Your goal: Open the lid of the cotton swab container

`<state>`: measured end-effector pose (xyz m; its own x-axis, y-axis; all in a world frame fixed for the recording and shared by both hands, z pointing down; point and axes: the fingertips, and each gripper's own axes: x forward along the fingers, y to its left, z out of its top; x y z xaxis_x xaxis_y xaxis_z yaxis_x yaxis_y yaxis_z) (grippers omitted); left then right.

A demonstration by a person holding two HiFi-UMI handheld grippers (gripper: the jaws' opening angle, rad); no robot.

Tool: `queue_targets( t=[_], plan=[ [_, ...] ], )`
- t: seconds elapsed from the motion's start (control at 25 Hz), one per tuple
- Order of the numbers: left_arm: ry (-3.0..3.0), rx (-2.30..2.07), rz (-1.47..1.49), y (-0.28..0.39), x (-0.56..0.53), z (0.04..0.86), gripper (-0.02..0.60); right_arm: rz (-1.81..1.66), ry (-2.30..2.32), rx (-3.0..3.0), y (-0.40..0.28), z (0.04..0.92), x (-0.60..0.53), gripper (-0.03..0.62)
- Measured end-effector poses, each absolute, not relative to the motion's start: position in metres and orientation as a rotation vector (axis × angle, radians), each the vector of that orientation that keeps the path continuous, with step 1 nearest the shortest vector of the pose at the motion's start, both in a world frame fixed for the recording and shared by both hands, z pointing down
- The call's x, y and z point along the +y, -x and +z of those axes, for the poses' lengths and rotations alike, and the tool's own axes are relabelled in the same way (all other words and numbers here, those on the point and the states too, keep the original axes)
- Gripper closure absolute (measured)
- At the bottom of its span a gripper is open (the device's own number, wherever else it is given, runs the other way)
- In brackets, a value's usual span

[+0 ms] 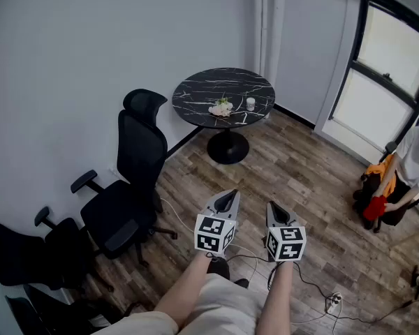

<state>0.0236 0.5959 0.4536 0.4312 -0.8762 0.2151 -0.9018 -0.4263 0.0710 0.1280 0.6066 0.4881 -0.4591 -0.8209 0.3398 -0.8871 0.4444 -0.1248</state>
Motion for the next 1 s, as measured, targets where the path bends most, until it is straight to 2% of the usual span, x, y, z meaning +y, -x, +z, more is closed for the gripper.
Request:
queue_targets(
  t=[0.36, 0.52, 0.68, 0.88, 1.0],
  plan=[
    [-2.439, -1.744, 0.33, 0.01, 0.583, 0.466, 0.56, 0.486, -1.48, -2.484, -0.127, 0.498, 0.604, 0.559],
    [-2.387, -1.798, 0.271, 0.024, 0.563, 0.466, 0.56, 0.501, -1.574, -2.492, -0.144, 0.499, 0.597, 0.559],
    [-2.381, -1.795, 0.261, 0.015, 0.56, 0.475, 0.56, 0.774, -1.736, -2.593, -0.171, 0.498, 0.589, 0.56],
    [-2.395, -1.784, 0.269, 0.013, 0.538, 0.482, 0.56, 0.82, -1.562, -2.679, -0.15, 0.508, 0.565, 0.56],
    [-2.389, -1.805, 0.222, 0.027, 0.507, 0.48, 0.56, 0.979, -1.484, -2.86, -0.139, 0.504, 0.538, 0.56]
  ],
)
